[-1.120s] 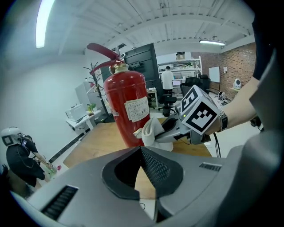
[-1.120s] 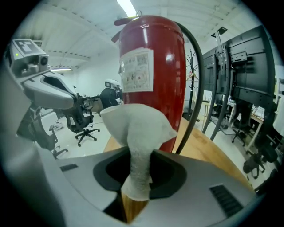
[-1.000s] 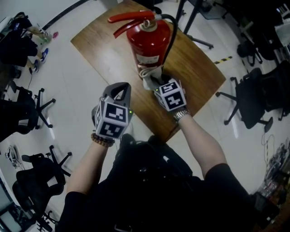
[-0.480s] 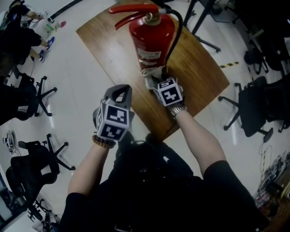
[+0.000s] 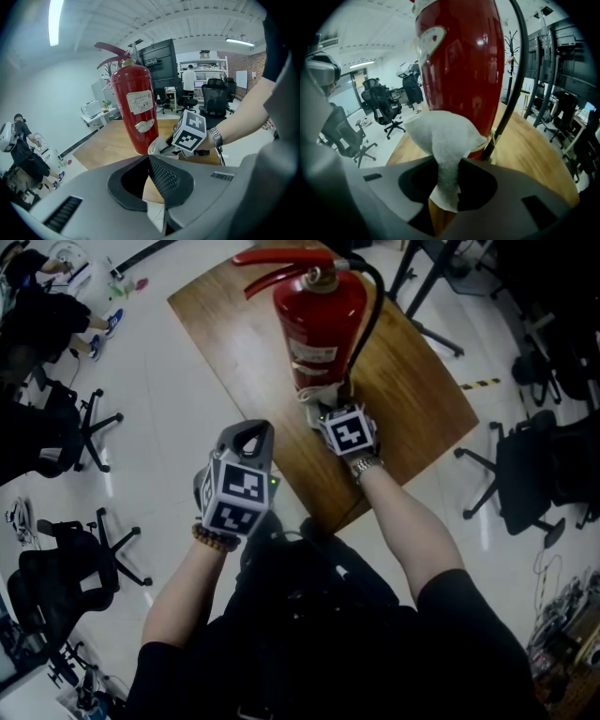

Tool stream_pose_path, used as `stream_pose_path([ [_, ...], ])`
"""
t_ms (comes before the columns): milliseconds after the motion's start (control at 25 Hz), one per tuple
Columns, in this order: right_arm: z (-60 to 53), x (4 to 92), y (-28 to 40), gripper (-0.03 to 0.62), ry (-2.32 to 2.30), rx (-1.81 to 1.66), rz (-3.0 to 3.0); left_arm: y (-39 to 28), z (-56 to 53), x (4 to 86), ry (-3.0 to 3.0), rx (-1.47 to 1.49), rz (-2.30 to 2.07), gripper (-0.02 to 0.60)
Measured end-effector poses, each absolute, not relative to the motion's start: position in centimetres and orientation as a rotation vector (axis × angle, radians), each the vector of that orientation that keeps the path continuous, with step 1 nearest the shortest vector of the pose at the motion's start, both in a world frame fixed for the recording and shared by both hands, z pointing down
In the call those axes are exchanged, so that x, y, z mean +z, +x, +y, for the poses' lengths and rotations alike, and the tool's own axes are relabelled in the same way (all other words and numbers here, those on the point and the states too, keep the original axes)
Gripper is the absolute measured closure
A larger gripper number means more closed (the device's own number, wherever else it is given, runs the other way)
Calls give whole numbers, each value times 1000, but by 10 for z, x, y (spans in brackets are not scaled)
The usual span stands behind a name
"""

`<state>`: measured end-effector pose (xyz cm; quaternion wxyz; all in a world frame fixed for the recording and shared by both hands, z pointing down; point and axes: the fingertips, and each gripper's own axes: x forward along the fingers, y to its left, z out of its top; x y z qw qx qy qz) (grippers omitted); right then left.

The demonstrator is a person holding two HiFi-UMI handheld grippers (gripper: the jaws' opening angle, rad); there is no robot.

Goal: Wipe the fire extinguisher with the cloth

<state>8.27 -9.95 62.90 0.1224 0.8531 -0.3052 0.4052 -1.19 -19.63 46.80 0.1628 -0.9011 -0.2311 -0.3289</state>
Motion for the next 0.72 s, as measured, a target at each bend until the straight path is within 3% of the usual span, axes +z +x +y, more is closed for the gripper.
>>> stream_pose_path([
  [400,-98,633,79,479,2477,1206,-861,-17,-206,467,-2571,-938,-657,581],
  [720,-94,579,51,479,2580,1127,-838,-19,-209,454,-2582,-878,-752,581],
])
